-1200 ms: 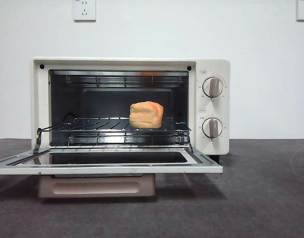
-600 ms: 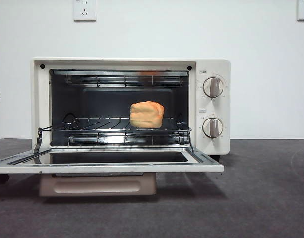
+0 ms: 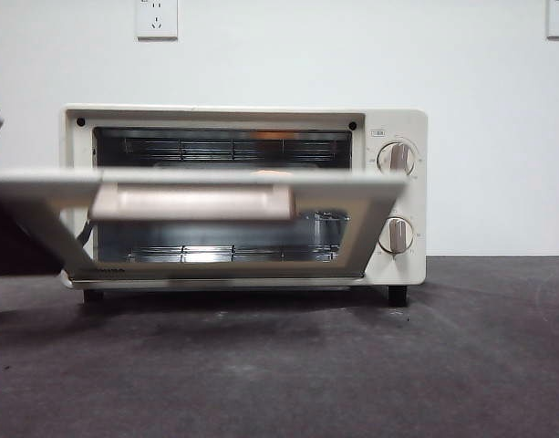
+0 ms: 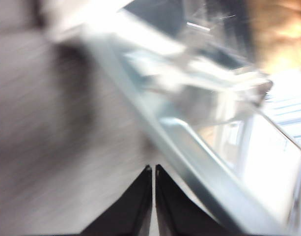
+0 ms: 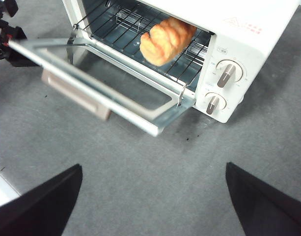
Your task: The left arm flap open the oven, the right arm pick bread and place it into oven, the left arm flap close the oven
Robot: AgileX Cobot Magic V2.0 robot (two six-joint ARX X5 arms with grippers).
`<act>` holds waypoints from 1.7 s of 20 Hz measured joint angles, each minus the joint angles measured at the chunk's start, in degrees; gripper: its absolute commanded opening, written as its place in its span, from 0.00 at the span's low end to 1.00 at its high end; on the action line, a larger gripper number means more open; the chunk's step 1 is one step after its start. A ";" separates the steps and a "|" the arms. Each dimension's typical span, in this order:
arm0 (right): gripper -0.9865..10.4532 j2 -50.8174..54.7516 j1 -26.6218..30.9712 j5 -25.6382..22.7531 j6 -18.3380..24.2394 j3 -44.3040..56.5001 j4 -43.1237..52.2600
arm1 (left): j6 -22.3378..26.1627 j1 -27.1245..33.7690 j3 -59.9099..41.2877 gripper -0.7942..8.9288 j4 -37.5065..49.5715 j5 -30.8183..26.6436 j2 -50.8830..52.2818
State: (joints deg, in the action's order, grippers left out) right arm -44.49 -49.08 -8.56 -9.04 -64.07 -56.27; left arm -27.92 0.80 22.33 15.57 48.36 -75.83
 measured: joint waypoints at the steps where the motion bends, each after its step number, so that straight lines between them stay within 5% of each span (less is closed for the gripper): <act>1: 0.49 0.00 0.00 0.00 -0.04 0.00 -0.02 | -1.22 -0.22 0.00 0.10 1.97 0.13 0.02; 9: 0.49 0.00 0.00 0.02 -0.31 0.00 -0.02 | -9.77 -0.17 0.02 0.10 19.67 -5.49 0.02; 19: 0.49 0.00 0.00 0.02 -0.39 0.00 0.00 | -10.58 -0.22 0.48 0.10 19.74 -7.19 0.20; 28: 0.49 -0.07 0.00 0.02 -0.39 0.00 0.24 | -7.28 -2.01 1.03 0.10 6.84 -10.12 10.78; 34: 0.49 -1.18 0.00 1.97 -0.39 0.04 2.45 | 2.10 -4.55 7.02 0.10 -15.76 -17.68 20.61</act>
State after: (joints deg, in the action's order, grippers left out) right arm -45.67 -49.08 -6.59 -9.43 -64.03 -53.82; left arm -25.82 -3.75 29.34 -0.19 30.68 -55.22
